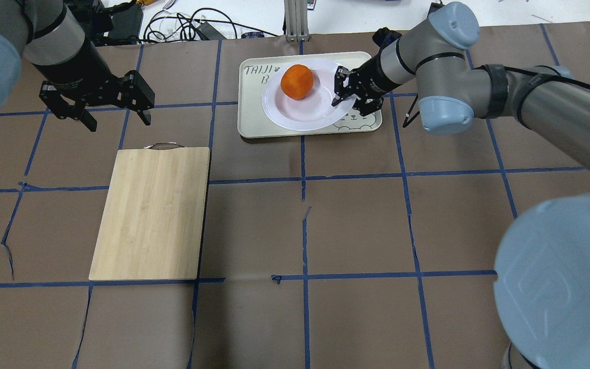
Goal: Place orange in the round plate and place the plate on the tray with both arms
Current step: 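Slide the plate with the orange onto the bear tray with the right gripper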
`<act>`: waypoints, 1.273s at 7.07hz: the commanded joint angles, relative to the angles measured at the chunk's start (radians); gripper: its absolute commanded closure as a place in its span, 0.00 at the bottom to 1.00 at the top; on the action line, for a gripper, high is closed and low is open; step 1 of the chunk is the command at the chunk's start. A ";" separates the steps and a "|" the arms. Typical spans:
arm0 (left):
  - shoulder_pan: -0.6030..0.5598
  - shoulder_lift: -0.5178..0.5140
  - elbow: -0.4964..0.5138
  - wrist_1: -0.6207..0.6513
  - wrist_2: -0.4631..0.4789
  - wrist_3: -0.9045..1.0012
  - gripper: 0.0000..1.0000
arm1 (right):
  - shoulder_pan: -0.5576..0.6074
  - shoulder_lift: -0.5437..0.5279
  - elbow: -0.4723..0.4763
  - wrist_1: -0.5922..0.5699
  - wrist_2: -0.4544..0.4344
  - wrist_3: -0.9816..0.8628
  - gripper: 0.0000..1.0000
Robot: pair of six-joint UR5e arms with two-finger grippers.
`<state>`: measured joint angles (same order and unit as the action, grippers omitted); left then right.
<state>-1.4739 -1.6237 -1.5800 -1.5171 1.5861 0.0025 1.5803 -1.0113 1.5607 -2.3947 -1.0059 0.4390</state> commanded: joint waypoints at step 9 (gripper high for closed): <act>0.000 0.002 0.002 0.000 -0.003 0.001 0.00 | -0.002 0.154 -0.213 -0.034 -0.165 -0.037 0.00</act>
<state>-1.4742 -1.6214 -1.5790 -1.5164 1.5847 0.0031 1.5796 -0.8302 1.3880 -2.4450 -1.1012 0.4237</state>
